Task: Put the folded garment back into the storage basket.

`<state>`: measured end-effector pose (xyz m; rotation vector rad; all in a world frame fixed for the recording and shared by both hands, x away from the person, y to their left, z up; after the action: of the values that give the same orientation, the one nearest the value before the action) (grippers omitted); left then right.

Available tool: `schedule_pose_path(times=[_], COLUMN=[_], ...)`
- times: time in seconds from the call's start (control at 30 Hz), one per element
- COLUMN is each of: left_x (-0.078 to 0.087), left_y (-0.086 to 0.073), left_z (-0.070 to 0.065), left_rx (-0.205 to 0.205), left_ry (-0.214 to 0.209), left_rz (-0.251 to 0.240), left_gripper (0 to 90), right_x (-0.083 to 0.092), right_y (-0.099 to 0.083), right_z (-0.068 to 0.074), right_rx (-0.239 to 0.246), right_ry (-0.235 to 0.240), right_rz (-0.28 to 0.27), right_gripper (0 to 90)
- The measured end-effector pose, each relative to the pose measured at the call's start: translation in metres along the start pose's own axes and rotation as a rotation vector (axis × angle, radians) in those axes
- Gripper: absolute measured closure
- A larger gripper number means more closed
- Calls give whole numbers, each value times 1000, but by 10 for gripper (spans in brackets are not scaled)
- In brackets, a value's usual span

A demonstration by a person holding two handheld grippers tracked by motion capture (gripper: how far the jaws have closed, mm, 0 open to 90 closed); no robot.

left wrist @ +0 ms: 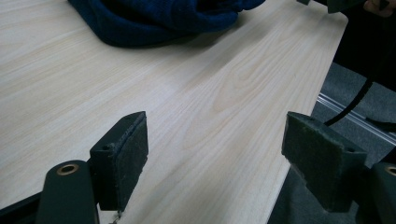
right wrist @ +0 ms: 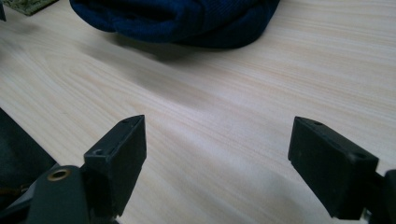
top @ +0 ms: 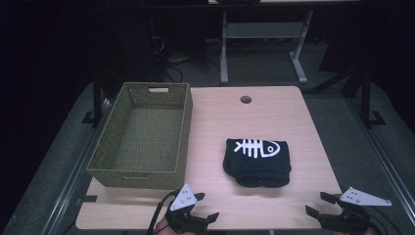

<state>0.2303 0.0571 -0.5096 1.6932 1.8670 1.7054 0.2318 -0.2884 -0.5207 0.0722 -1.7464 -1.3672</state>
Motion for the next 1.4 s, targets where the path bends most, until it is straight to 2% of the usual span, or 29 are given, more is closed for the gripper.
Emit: schedule_pose_path(times=[0.13,0.23,0.4,0.43,0.67,0.8,1.0,1.2,1.4], left_x=[-4,-9,-13,-16,-23,-28,-34,-39,-46], left_y=[5,19,33,38,45,52,67,81,95], left_z=[-1,-5,-7,-7,-6,-3,0,2,10], left_rx=[16,9,-9,-4,-3,33,57,54,86], left_ry=[-4,-4,0,-11,-17,-28,-38,-31,-21], left_rz=[-3,-25,-32,-31,-29,-25,-27,-35,-41], left_gripper=[221,218,215,212,204,195,183,182,182], right_x=[-5,-8,-10,-11,-11,-11,-15,-19,-28], right_y=[3,12,21,23,28,35,49,62,79], right_z=[-1,-1,-2,-2,-4,-10,-18,-22,-26], right_rx=[-10,0,5,4,-6,-4,-3,1,17], right_ry=[11,13,23,32,43,54,65,72,78], right_rz=[15,37,24,21,16,2,-18,-28,-24], right_gripper=[177,176,174,174,174,173,163,159,151])
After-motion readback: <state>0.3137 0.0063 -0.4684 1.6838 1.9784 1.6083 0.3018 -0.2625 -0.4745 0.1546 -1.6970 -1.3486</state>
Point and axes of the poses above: each handheld gripper's, and its own axes: x roughly backward along the jaws, y roughly out of its top, z roughly to its left, the point moved 9 cm from there along -x, roughly forward along the jaws, and after that the axes turned 14 degrees about x, right-handed, at the moved point
